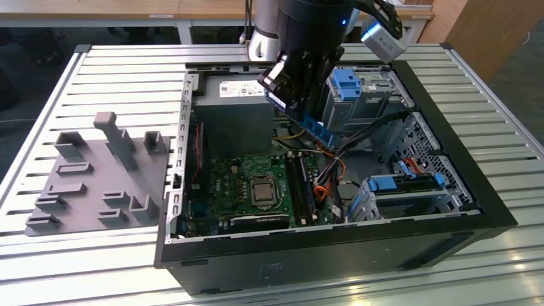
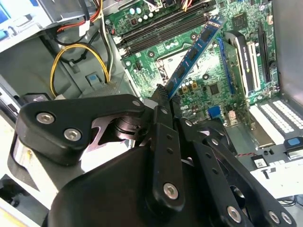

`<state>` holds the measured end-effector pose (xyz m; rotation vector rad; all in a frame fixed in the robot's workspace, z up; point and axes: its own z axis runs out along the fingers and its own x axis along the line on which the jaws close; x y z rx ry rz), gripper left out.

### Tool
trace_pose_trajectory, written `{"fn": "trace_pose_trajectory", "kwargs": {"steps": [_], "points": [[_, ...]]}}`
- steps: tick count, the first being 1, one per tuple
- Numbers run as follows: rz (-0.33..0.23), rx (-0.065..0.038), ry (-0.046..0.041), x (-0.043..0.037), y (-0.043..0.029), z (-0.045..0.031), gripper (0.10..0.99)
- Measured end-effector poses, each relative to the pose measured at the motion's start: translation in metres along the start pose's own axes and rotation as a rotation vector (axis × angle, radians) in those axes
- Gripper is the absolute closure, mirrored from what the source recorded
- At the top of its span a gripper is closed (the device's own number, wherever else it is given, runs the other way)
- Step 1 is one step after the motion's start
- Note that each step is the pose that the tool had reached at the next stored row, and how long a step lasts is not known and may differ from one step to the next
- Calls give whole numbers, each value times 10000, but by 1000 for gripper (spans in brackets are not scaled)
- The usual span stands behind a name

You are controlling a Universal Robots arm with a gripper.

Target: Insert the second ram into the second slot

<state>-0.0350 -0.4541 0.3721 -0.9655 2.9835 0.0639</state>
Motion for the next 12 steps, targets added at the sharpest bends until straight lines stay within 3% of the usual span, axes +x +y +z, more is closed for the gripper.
{"fn": "trace_pose_trajectory", "kwargs": {"steps": [12], "points": [[417, 8, -15, 0, 0, 5, 949]]}}
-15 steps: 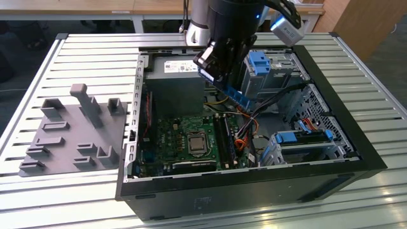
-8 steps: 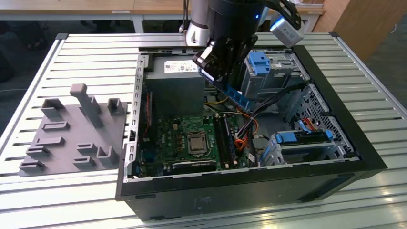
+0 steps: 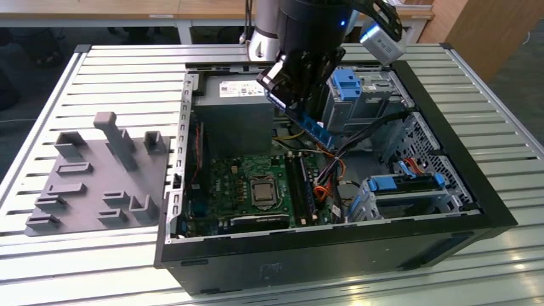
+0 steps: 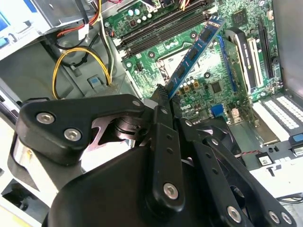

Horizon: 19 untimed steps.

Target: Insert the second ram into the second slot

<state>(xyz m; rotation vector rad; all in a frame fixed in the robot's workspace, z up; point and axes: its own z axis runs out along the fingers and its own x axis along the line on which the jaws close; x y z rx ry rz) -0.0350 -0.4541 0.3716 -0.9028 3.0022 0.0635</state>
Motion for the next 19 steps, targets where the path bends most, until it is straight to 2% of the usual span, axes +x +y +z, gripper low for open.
{"fn": "trace_pose_trajectory", "kwargs": {"steps": [19], "points": [[901, 16, -34, 0, 0, 1, 949]]}}
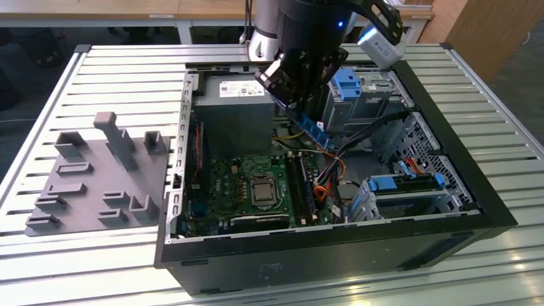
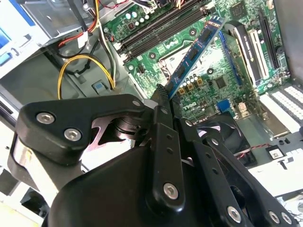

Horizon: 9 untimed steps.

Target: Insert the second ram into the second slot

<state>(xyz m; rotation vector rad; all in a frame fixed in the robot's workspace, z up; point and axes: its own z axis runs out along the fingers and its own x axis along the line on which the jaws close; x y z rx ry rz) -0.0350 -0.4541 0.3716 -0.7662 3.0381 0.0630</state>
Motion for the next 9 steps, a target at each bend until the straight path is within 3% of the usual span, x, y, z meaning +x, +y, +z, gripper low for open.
{"fn": "trace_pose_trajectory", "kwargs": {"steps": [9], "points": [[449, 8, -17, 0, 0, 0, 949]]}}
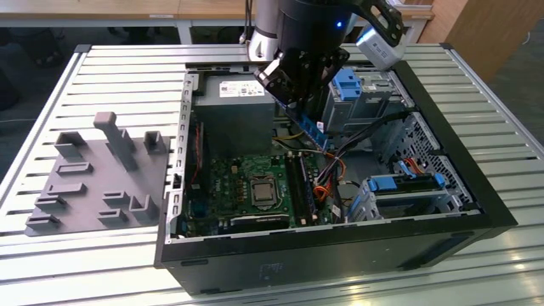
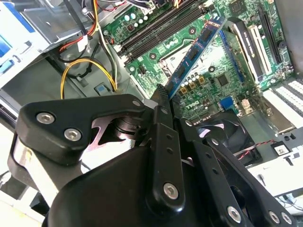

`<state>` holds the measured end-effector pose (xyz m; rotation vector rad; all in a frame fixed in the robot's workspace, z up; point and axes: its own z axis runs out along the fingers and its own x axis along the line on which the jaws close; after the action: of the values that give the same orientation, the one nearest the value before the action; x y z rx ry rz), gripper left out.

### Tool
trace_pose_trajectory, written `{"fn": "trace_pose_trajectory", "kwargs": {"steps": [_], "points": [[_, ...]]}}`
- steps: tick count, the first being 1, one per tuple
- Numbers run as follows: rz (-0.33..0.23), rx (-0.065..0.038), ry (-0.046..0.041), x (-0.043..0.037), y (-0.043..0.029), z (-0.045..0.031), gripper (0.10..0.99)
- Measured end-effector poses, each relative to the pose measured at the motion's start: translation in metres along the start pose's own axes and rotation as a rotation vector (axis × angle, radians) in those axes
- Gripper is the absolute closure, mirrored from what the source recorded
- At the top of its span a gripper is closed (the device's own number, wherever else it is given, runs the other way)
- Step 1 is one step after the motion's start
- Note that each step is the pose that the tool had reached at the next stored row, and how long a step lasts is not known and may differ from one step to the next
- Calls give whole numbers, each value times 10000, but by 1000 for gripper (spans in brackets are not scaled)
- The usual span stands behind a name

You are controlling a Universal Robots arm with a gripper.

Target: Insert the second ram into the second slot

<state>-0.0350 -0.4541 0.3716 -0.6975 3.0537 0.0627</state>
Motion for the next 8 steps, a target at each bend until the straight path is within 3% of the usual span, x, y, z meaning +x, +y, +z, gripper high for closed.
{"fn": "trace_pose_trajectory", "kwargs": {"steps": [8], "points": [[386, 7, -14, 0, 0, 0, 949]]}}
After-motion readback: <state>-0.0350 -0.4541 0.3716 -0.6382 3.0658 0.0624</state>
